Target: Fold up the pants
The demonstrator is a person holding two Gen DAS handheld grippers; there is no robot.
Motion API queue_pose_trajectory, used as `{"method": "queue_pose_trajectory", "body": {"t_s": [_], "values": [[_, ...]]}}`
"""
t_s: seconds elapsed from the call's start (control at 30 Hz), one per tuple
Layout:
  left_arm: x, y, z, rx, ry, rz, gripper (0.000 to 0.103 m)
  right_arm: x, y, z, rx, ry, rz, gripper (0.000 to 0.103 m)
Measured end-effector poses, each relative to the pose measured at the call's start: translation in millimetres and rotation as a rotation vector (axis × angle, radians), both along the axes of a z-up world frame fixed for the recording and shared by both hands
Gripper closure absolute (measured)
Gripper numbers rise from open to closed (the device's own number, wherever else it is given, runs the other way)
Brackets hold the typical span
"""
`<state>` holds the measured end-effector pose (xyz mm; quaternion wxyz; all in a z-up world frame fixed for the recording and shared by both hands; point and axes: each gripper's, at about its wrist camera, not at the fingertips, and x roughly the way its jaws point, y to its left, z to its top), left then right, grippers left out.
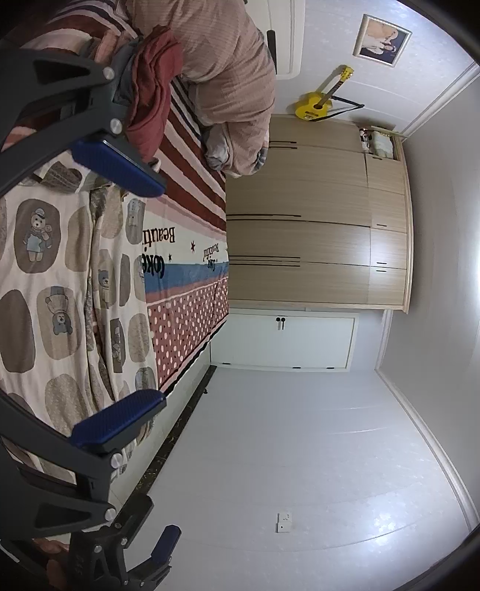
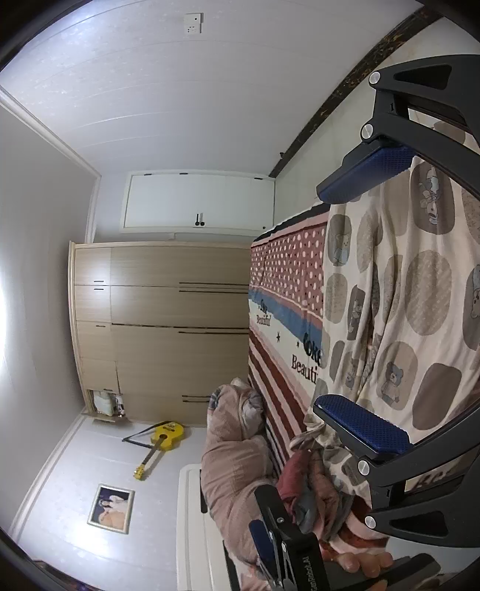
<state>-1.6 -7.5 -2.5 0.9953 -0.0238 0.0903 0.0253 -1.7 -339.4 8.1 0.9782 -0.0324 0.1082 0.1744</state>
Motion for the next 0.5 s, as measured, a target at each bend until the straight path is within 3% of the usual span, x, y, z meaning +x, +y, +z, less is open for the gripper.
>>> {"method": "queue_pose_trajectory", "body": {"t_s": [0.17, 0.4, 0.43, 0.5], "values": [[12.8, 2.4, -10.8, 0.008, 0.038, 0.019, 0.001, 6.0, 0.0, -10.0, -0.002, 0.03, -0.022, 0.0], [37.3, 24.9, -46.4, -0.027, 0.137, 0.036, 0.001, 23.6, -9.8, -43.4, 0.019, 0.144, -0.053, 0.002], [42.6, 32.4, -57.6, -0.038, 0.165, 0.046, 0.001, 26.6, -13.7, -51.4, 0.039, 0.172, -0.055, 0.003], [50.4, 44.2, -78.1, -0.05, 0.211, 0.066, 0.001, 31.9, -22.4, -70.1, 0.088, 0.225, -0.067, 0.016]]}}
